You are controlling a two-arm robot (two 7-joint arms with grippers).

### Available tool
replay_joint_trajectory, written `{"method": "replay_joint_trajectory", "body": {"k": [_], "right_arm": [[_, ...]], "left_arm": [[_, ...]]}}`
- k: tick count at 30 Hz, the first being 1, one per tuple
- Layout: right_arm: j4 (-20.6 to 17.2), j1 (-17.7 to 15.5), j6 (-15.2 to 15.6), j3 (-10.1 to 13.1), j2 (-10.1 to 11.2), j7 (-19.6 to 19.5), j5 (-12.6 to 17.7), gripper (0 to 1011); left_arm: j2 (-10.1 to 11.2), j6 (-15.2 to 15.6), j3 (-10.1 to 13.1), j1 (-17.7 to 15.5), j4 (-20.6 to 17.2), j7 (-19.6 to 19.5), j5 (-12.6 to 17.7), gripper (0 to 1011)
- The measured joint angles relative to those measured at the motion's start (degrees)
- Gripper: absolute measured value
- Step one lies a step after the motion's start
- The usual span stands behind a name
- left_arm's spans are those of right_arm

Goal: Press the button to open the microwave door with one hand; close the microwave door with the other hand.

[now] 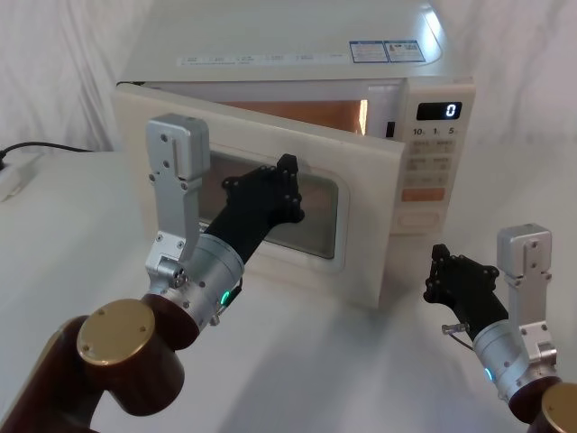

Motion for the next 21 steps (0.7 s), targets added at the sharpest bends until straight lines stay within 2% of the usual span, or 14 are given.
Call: {"method": "replay_joint_trajectory", "body": {"k": [8,21], "right_arm": [[0.0,0.0,0.0,0.0,0.0,0.0,0.0,0],[0.0,0.0,0.0,0.0,0.0,0.0,0.0,0]], "left_arm": [[-0.19,-0.47,-0.11,-0.19,0.7,-0.62,-0.02,0],[-2.44,-3.28,-0.16,-4.19,7.04,-1.92,-0.22,0]]}}
